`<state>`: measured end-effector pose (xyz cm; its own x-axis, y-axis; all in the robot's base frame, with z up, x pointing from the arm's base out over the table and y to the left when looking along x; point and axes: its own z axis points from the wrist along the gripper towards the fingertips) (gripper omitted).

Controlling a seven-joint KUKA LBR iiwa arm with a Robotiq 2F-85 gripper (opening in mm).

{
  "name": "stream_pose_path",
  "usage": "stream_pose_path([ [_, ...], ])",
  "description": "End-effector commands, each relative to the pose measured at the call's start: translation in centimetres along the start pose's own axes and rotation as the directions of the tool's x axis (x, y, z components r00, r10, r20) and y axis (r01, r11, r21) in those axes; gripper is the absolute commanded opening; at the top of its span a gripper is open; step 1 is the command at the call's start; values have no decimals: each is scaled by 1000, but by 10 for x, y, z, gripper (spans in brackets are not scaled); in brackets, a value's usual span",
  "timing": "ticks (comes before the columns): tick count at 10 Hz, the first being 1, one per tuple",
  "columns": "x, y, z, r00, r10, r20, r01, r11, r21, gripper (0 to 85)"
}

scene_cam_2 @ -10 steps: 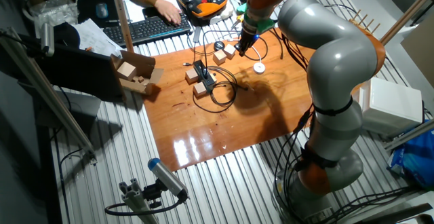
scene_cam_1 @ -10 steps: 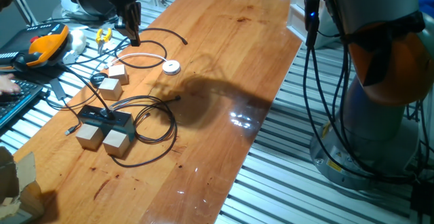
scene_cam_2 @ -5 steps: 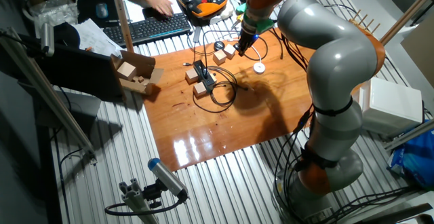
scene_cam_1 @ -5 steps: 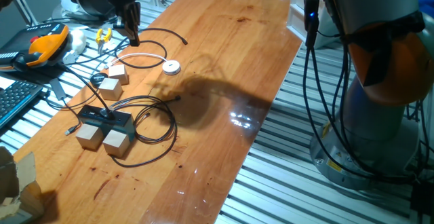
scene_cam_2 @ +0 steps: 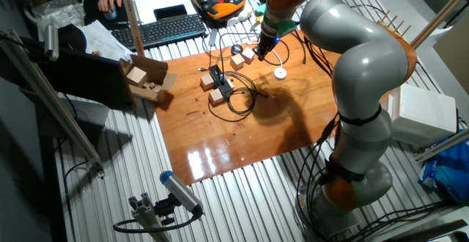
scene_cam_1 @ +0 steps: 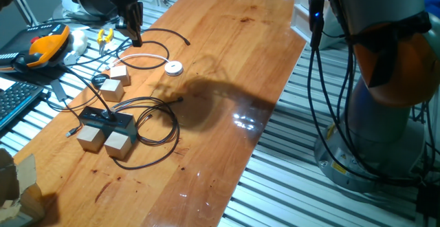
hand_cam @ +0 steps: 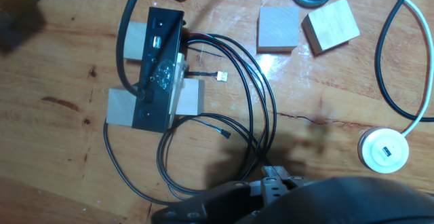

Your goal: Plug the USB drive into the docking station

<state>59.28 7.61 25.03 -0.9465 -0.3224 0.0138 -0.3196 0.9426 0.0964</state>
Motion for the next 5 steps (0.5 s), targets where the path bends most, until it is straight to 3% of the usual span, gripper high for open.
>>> stream_pose_path([
  [1, 0, 0, 0, 1000, 0, 0, 0, 1000, 0, 0],
  [5, -2, 1, 0, 1000, -1, -7, 1, 1000, -9, 0],
])
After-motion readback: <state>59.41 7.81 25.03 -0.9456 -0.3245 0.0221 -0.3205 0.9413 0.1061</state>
